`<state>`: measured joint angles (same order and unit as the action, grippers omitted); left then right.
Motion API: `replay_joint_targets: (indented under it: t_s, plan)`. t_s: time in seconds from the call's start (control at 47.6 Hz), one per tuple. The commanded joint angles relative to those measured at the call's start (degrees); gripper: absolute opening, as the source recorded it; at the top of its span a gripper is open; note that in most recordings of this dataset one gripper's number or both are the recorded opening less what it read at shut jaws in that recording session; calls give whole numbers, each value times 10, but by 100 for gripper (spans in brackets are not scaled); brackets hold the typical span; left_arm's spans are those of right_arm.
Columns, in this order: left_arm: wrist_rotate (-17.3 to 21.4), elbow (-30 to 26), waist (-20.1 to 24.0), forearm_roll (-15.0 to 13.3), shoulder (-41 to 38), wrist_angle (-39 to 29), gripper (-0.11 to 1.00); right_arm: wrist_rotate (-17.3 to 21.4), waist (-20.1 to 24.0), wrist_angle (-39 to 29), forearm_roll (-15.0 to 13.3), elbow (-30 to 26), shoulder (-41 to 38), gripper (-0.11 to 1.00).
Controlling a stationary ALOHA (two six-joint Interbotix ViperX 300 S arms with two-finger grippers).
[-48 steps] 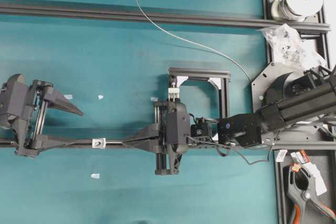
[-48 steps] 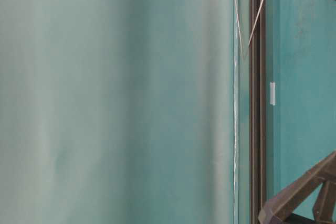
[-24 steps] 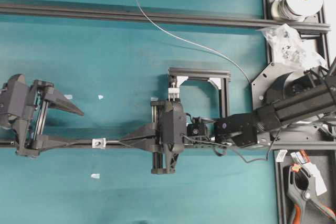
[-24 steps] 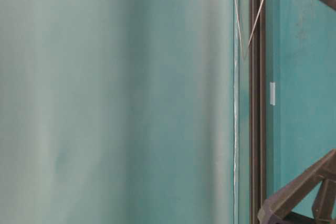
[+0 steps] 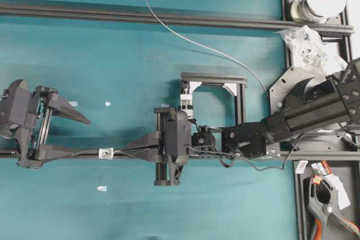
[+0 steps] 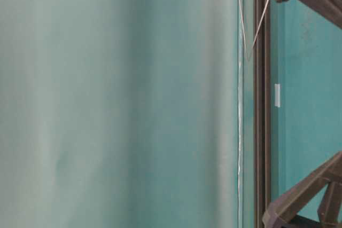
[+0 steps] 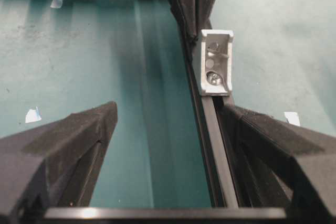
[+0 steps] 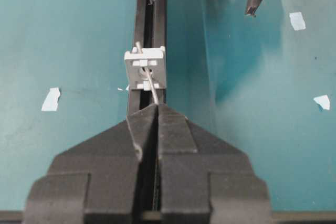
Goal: Insert the wire through the hole in the metal fitting.
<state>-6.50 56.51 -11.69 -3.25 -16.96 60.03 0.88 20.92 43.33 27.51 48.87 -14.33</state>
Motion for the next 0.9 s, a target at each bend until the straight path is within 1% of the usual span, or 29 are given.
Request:
replay_joint_targets:
  t_s: [0.0, 0.168, 0.378, 0.651, 0.882]
  plan:
    - [1, -7, -1, 1, 12, 1, 79, 0, -5, 6, -2, -12, 6, -1]
    - [1, -11, -1, 1, 12, -13, 77, -2, -7, 6, -5, -16, 5, -1]
    - [1, -17, 0, 1, 11, -28, 77, -9, -7, 8, -14, -23, 5, -1]
    - [1, -18, -1, 1, 12, -28, 77, -13, -7, 8, -16, -32, -1, -1]
    - [-2, -19, 0, 1, 11, -30, 77, -14, -8, 9, -24, -38, -4, -1]
